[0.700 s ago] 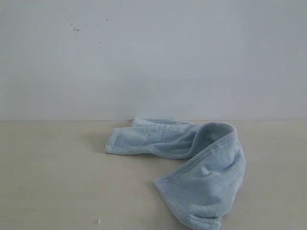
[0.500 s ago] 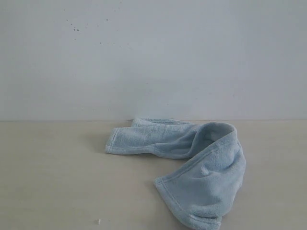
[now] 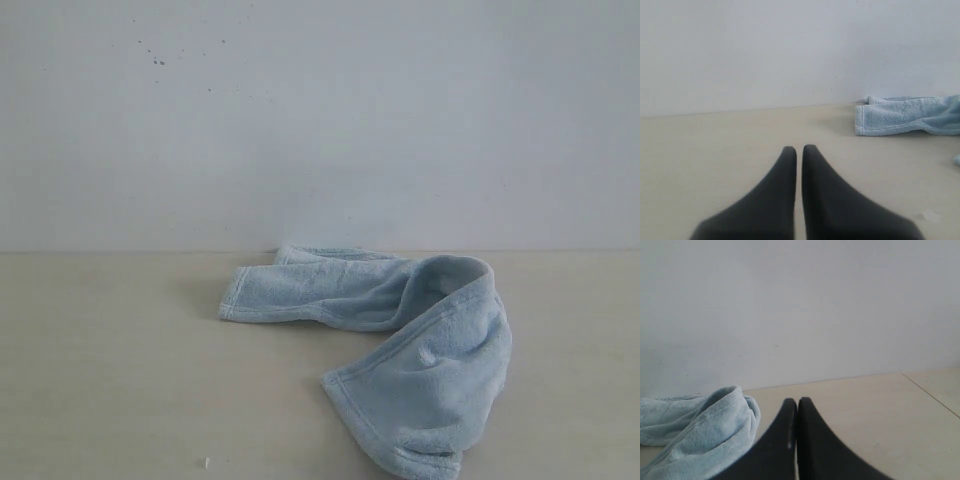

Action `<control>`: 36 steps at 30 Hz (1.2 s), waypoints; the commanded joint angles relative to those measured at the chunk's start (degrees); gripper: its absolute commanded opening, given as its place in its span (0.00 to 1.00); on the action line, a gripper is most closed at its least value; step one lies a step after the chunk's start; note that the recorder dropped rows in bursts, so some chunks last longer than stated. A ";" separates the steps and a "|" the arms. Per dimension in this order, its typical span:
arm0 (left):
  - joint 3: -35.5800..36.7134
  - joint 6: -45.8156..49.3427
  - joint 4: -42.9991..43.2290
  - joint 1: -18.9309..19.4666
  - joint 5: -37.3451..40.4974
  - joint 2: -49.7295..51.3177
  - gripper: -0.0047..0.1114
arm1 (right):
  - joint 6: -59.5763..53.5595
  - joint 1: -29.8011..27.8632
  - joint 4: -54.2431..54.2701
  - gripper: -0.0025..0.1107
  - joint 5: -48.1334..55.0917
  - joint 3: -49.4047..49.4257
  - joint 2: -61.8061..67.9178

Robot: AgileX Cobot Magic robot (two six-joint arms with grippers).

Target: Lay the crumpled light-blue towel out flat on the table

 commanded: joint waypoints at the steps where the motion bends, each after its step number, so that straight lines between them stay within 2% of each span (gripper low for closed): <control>1: 0.21 -0.48 0.08 -0.42 0.00 -0.19 0.07 | 0.01 -0.05 -0.12 0.02 -0.28 -0.04 -0.26; 13: 0.21 0.85 -0.52 -0.42 -1.40 -0.19 0.07 | 0.00 -0.05 -0.12 0.02 0.38 -0.04 -0.26; 16: 0.21 -8.63 -13.27 -0.53 -1.99 -0.19 0.07 | 0.00 -0.05 -0.12 0.02 0.38 -0.04 -0.26; 18: 0.21 -10.92 -19.86 -0.53 -4.35 -0.19 0.07 | 0.00 -0.05 -0.12 0.02 0.38 -0.04 -0.26; 21: 0.21 -15.39 -21.36 -0.53 -9.03 -0.19 0.07 | 0.00 -0.05 -0.12 0.02 0.38 -0.04 -0.26; 22: 0.21 -20.18 -21.36 -0.53 -9.03 -0.19 0.07 | 0.00 -0.05 -0.12 0.02 0.38 -0.04 -0.26; 24: -0.38 -29.24 -21.36 -0.53 -4.60 -0.19 0.07 | 0.00 -0.05 -0.12 0.02 0.38 -0.04 -0.26; 25: -1.44 -29.81 -21.36 -0.61 -2.91 -0.19 0.07 | 0.00 -0.05 -0.12 0.02 0.38 -0.04 -0.26; 30: -13.94 -17.49 -23.37 -0.61 8.05 1.09 0.07 | 0.00 -0.05 -0.12 0.02 0.38 -0.04 -0.26; 31: -17.80 -8.17 -28.88 -0.61 12.41 4.80 0.07 | 0.00 -0.05 -0.12 0.02 0.38 -0.04 -0.26; 34: -22.40 14.35 -45.19 -0.61 18.40 15.74 0.07 | 0.00 -0.05 -0.12 0.02 0.38 -0.04 -0.26; 36: -24.39 24.45 -52.90 -0.61 20.64 22.27 0.07 | 0.00 -0.05 -0.12 0.02 0.38 -0.04 -0.26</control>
